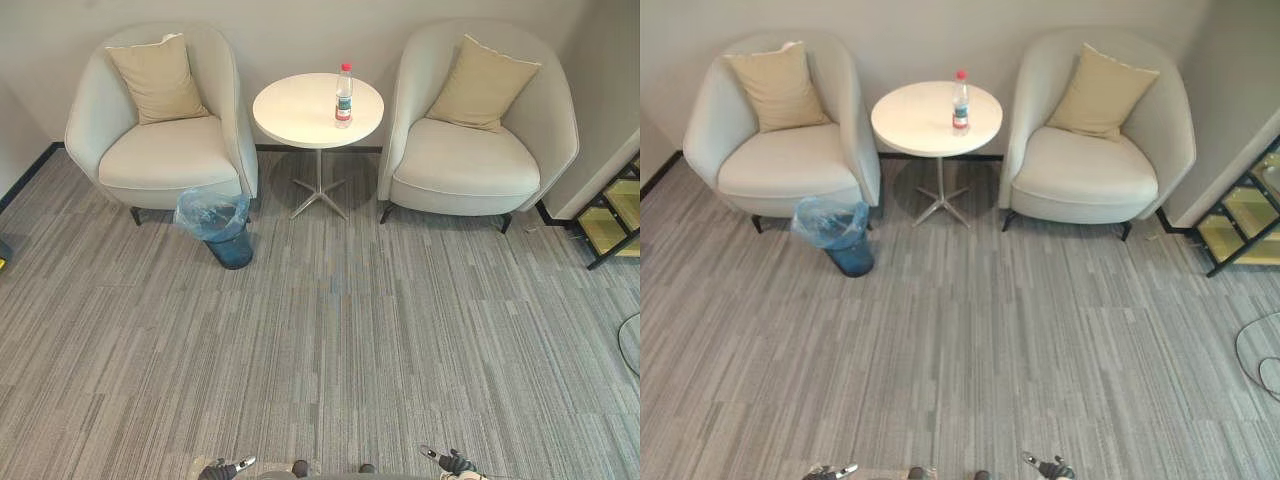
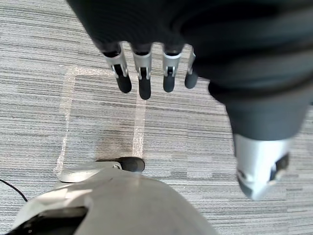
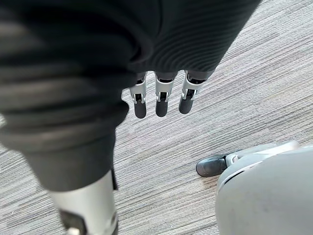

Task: Gather rubbish on tea table into small bin, then transfer packed bag to large trash can.

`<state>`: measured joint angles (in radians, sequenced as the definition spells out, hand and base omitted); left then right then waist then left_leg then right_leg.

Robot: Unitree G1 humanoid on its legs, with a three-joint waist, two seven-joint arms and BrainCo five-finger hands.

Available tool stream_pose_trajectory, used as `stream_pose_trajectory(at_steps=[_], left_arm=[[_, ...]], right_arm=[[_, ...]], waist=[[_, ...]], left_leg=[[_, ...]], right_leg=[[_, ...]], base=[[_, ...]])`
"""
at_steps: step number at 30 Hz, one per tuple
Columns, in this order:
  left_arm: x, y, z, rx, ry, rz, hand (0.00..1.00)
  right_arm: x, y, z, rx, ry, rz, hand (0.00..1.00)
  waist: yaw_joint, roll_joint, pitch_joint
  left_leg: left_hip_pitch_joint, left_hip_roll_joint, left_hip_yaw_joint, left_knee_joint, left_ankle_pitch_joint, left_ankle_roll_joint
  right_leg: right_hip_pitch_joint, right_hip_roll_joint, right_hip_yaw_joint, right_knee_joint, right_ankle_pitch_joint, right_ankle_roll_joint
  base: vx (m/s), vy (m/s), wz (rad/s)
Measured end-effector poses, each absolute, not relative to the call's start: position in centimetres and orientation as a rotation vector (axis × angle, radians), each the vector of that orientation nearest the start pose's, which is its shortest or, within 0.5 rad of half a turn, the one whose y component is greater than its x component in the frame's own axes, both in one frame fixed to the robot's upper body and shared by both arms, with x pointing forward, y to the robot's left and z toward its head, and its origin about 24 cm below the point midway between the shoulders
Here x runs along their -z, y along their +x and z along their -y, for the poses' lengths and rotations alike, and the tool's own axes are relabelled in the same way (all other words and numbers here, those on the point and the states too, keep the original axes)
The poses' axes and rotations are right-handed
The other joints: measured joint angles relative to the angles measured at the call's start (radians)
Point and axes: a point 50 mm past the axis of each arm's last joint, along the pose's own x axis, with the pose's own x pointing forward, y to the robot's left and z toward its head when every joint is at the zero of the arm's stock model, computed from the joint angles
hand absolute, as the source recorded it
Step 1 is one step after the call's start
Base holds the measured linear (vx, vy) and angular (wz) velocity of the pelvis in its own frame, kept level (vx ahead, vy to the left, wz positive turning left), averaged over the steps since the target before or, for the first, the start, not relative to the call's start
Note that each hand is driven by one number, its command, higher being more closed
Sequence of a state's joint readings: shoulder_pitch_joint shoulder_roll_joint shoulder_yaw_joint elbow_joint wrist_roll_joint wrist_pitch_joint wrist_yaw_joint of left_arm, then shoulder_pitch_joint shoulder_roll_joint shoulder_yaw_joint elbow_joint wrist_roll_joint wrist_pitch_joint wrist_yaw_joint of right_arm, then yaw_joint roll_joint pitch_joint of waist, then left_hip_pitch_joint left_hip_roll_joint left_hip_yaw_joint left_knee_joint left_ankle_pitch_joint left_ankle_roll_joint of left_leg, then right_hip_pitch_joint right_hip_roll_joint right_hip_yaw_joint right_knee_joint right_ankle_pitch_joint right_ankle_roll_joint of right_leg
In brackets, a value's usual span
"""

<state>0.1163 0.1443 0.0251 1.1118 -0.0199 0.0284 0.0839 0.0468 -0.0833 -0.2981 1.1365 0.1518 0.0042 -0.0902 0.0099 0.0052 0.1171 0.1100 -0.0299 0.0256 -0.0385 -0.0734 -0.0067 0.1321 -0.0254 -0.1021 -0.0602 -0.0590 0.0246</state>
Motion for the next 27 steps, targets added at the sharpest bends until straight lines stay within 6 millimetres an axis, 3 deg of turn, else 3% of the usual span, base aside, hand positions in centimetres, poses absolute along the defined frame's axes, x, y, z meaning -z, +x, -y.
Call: stream_pose_trajectory(at_steps=[27], left_arm=[[16.73,6.35,-21.56,-0.214,0.170,-1.252,0.00]], right_arm=[[16.57,7.94,21.58,0.508,0.178,-1.160,0.00]], waist=[[0.001,-0.002,0.001]], left_leg=[[0.010,0.000,-0.008,-0.016,0.006,-0.001]], right_leg=[[0.010,0.000,-0.026,-0.007,-0.002,0.003]], base=[[0.00,0.000,0.00]])
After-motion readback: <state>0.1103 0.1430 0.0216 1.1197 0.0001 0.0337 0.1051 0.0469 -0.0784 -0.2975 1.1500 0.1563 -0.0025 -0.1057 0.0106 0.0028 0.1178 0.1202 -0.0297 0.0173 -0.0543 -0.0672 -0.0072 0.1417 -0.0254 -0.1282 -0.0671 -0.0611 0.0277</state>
